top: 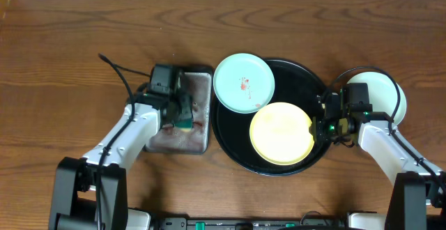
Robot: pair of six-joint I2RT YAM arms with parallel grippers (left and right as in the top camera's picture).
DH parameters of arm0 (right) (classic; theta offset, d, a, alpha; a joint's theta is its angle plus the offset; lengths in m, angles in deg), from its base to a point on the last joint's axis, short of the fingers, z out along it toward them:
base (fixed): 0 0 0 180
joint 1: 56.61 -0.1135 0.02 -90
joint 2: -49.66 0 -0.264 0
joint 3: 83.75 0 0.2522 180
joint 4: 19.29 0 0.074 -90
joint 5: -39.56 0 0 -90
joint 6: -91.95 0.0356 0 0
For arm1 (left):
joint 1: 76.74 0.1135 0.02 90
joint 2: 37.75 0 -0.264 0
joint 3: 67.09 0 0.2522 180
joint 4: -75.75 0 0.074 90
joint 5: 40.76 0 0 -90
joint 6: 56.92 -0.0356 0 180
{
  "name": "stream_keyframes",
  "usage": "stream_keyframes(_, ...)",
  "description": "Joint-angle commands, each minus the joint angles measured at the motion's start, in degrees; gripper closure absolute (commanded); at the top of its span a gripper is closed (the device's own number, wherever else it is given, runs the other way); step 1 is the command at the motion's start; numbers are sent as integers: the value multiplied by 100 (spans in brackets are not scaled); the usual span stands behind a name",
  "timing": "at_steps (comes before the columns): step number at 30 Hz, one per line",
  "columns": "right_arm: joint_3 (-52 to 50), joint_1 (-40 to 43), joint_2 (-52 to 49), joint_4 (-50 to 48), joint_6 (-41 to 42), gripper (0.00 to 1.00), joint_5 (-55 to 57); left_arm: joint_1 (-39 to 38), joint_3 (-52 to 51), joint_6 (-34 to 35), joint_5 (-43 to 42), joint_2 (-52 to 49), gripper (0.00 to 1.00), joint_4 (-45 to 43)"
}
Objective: Clean dirty plates on tray and stack at the side
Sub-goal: 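Return the sponge to the metal tray water with the left gripper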
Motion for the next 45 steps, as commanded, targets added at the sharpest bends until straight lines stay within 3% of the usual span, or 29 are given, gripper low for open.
stream_keyframes(1, -37, 4, -48, 11, 17, 86, -66, -7, -164, -348, -315, -33, 92, -131)
stream_keyframes(3, -37, 4, -48, 11, 17, 86, -66, -7, -188, -472, -466, -33, 83, -149)
stream_keyframes(4, -37, 4, -48, 20, 17, 85, -66, -7, -188, -472, -431, -33, 59, -109)
stream_keyframes(7, -37, 4, -48, 28, 17, 85, -66, -7, -188, -472, -385, -33, 46, -136)
stream_keyframes(13, -37, 4, -48, 28, 17, 85, -68, -7, -188, -470, 7, -33, 39, -402)
stream_keyframes(22, -37, 4, -48, 28, 17, 86, -87, -7, -188, -470, 22, -267, 38, -859)
stream_keyframes(26, -37, 4, -48, 28, 17, 86, -85, -7, -188, -472, 20, -595, 41, -931)
stream_keyframes(28, -37, 4, -48, 28, 17, 86, -85, -7, -186, -470, 20, -673, 56, -977)
stream_keyframes(31, -37, 4, -48, 31, 17, 86, -85, -7, -181, -470, 22, -632, 92, -1032)
stream_keyframes(39, -37, 4, -48, 35, 15, 86, -85, 0, 28, -472, 22, -181, 93, -1025)
stream_keyframes(40, -37, 4, -48, 42, 15, 87, -85, 0, 28, -470, 20, -116, 83, -999)
stream_keyframes(41, -37, 4, -48, 46, 15, 87, -85, 0, 28, -470, 20, -63, 53, -938)
stream_keyframes(42, -37, 4, -48, 48, 15, 87, -85, -2, 28, -470, 20, -42, 40, -870)
stream_keyframes(43, -37, 4, -48, 48, 17, 87, -87, -2, 28, -468, 15, -39, 33, -756)
stream_keyframes(45, -37, 4, -48, 61, 15, 87, -85, -7, 28, -468, -2, -42, 30, -496)
